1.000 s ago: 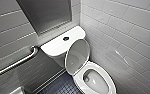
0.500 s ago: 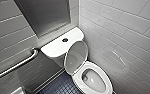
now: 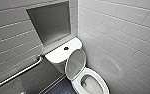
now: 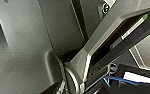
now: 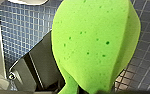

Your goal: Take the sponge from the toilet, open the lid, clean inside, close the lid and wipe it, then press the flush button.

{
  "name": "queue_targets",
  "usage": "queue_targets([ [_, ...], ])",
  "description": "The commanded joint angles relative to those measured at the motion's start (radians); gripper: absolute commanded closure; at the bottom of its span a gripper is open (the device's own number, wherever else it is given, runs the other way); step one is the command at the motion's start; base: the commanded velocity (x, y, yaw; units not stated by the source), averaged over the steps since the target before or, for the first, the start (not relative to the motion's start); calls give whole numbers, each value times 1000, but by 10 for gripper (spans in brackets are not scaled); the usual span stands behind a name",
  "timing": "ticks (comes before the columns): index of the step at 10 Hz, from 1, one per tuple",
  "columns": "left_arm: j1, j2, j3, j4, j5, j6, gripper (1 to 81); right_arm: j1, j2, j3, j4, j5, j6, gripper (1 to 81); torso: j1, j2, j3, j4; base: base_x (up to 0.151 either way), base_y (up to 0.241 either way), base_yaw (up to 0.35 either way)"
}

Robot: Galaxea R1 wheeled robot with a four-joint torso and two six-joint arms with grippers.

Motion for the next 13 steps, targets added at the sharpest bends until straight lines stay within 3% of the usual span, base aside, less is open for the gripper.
queue_targets([
  [1, -10, -17, 24, -4, 71, 3, 10, -33, 10, -45, -52, -49, -1, 811, 1, -1, -2, 0, 0, 0, 0],
  [3, -33, -21, 19, -16, 72, -4, 10, -62, 49, -86, -66, -52, -3, 811, -13, 17, 19, 0, 0, 0, 0],
  [6, -104, -45, 18, -131, 84, -10, 10, -130, 134, -171, -68, -64, 14, 811, -15, 18, 19, 0, 0, 0, 0],
  [8, -160, -68, 36, -198, 89, -10, 10, -168, 202, -272, -60, -66, 14, 811, -15, 18, 19, 0, 0, 0, 0],
  [10, -235, -112, 74, -253, 89, -10, 10, -177, 314, -439, -71, -118, 14, 811, -15, 19, 19, 0, 0, 0, 0],
  [12, -326, -171, 136, -349, 98, -10, 10, -184, 385, -550, -60, -144, -37, 811, -15, 19, 19, 0, 0, 0, 0],
  [13, -371, -197, 161, -399, 100, -10, 10, -191, 389, -556, -37, -141, -93, 811, -15, 19, 19, 0, 0, 0, 0],
])
